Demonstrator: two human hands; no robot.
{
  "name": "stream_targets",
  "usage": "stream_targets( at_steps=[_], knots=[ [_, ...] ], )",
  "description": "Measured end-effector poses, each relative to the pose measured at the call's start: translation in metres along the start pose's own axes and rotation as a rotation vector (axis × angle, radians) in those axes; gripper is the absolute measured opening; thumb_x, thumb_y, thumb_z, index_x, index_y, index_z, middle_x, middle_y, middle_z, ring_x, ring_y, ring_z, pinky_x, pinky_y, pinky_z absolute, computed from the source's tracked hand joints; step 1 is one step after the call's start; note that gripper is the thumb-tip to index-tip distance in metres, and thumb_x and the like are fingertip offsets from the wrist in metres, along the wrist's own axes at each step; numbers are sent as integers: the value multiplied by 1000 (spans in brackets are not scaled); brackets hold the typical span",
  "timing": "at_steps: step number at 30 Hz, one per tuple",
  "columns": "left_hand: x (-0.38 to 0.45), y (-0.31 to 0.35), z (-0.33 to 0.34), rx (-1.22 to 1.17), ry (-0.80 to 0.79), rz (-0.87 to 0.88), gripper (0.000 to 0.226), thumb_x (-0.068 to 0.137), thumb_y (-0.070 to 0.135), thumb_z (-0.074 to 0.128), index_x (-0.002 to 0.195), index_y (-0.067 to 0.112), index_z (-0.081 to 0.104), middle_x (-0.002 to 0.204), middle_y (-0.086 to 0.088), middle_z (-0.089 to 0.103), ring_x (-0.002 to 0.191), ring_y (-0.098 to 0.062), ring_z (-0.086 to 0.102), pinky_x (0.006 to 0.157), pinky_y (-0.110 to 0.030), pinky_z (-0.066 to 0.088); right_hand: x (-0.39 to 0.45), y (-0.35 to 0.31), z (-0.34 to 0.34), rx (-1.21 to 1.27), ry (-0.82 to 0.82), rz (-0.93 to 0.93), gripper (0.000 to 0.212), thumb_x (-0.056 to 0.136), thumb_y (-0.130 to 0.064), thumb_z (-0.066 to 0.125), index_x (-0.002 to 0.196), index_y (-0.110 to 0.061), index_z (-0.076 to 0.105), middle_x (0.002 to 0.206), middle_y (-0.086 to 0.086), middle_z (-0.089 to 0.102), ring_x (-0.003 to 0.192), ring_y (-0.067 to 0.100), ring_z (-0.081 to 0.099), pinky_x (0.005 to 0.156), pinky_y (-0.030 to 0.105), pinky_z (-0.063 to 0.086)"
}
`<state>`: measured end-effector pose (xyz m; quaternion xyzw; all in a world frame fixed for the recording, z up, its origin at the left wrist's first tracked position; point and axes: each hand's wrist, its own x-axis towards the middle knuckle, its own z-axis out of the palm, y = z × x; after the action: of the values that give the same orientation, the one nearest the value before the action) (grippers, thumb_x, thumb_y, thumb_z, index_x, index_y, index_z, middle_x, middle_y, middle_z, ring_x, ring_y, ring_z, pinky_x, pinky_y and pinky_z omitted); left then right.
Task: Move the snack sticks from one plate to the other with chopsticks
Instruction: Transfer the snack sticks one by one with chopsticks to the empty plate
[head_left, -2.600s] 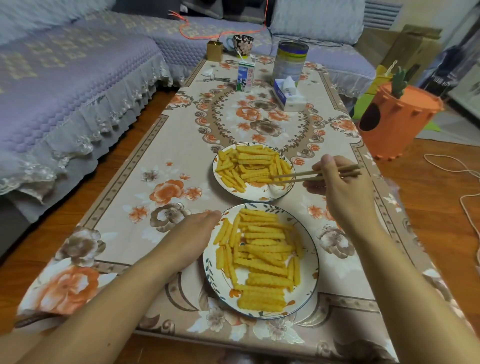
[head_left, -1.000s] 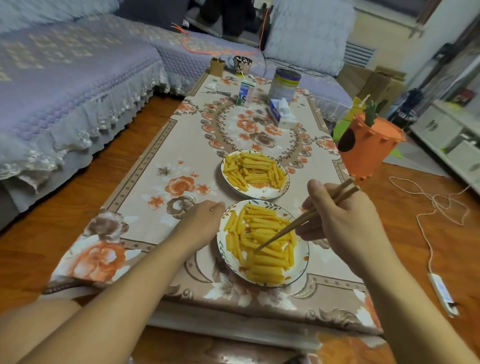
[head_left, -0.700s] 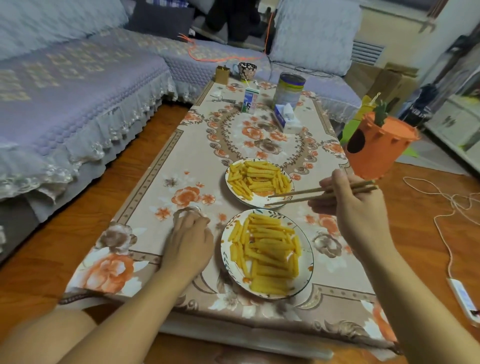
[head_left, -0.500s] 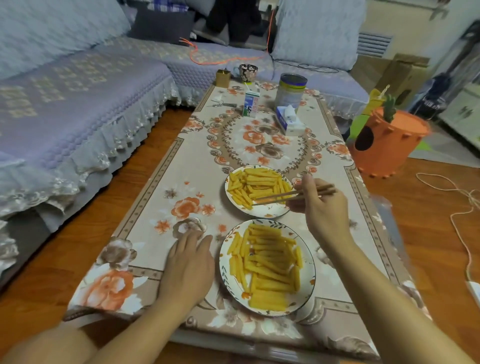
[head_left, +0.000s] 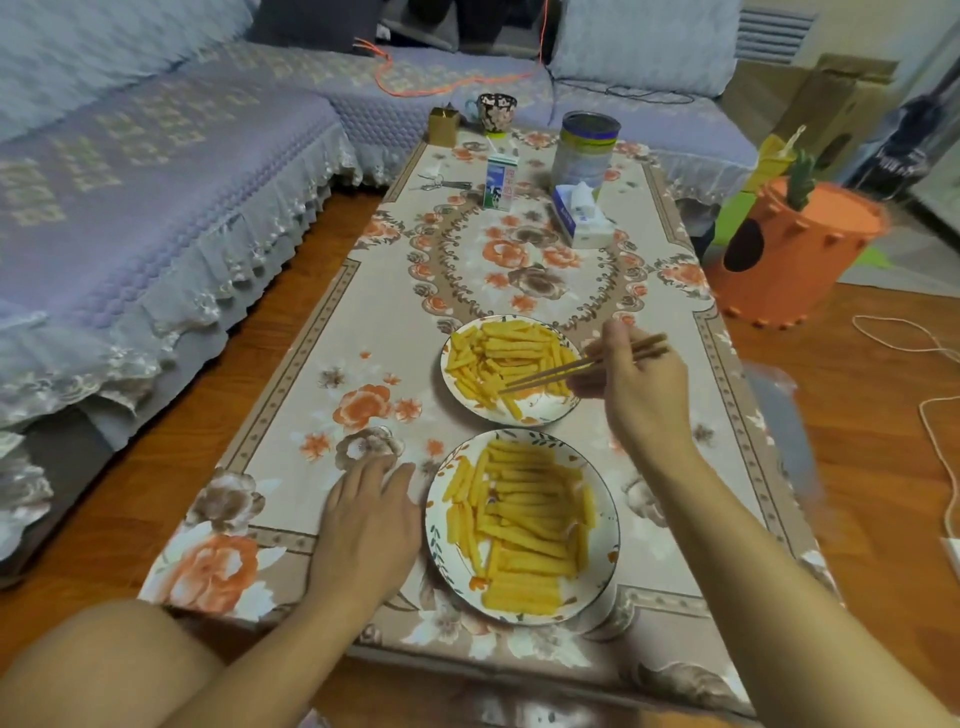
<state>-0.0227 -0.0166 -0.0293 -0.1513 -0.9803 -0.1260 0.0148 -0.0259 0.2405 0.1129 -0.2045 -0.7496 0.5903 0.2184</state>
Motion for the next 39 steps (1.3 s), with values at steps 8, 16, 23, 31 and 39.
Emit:
stream_targets(
  at_steps=[8, 16, 23, 31, 39],
  knots=[
    [-8, 0, -1, -60, -39, 62, 53, 98, 30, 29, 147, 24, 47, 144, 2, 52, 138, -22, 41, 111, -41, 40, -43, -15, -87, -25, -121, 56, 45, 109, -30, 45, 87, 3, 68, 68, 21, 72, 64, 37, 74, 60, 39, 64],
    [-6, 0, 0, -18, -60, 107, 59, 98, 40, 18, 149, 29, 44, 141, 1, 54, 135, -25, 45, 112, -44, 41, -30, -8, -66, 6, -106, 24, 41, 109, -21, 47, 94, 11, 67, 71, 25, 70, 60, 30, 73, 56, 32, 63],
    [-5, -3, 1, -6, -57, 123, 51, 98, 34, 35, 149, 30, 42, 138, 3, 53, 131, -23, 44, 108, -42, 42, -15, -8, -77, -21, -110, 32, 38, 108, -24, 48, 92, 4, 68, 70, 24, 71, 65, 38, 74, 60, 40, 65],
    [1, -3, 4, -22, -37, 172, 58, 96, 36, 60, 151, 30, 41, 137, 7, 52, 132, -16, 39, 112, -40, 38, 13, -2, -37, 17, -82, 18, 40, 108, -29, 48, 97, 4, 69, 79, 23, 73, 68, 34, 76, 64, 38, 65],
    [2, -1, 3, -47, -19, 156, 49, 97, 40, 51, 146, 32, 46, 137, 8, 52, 132, -16, 40, 113, -39, 38, 21, 15, 9, -105, -85, -11, 40, 106, -31, 52, 84, -2, 68, 71, 19, 71, 61, 27, 74, 63, 38, 64]
  ],
)
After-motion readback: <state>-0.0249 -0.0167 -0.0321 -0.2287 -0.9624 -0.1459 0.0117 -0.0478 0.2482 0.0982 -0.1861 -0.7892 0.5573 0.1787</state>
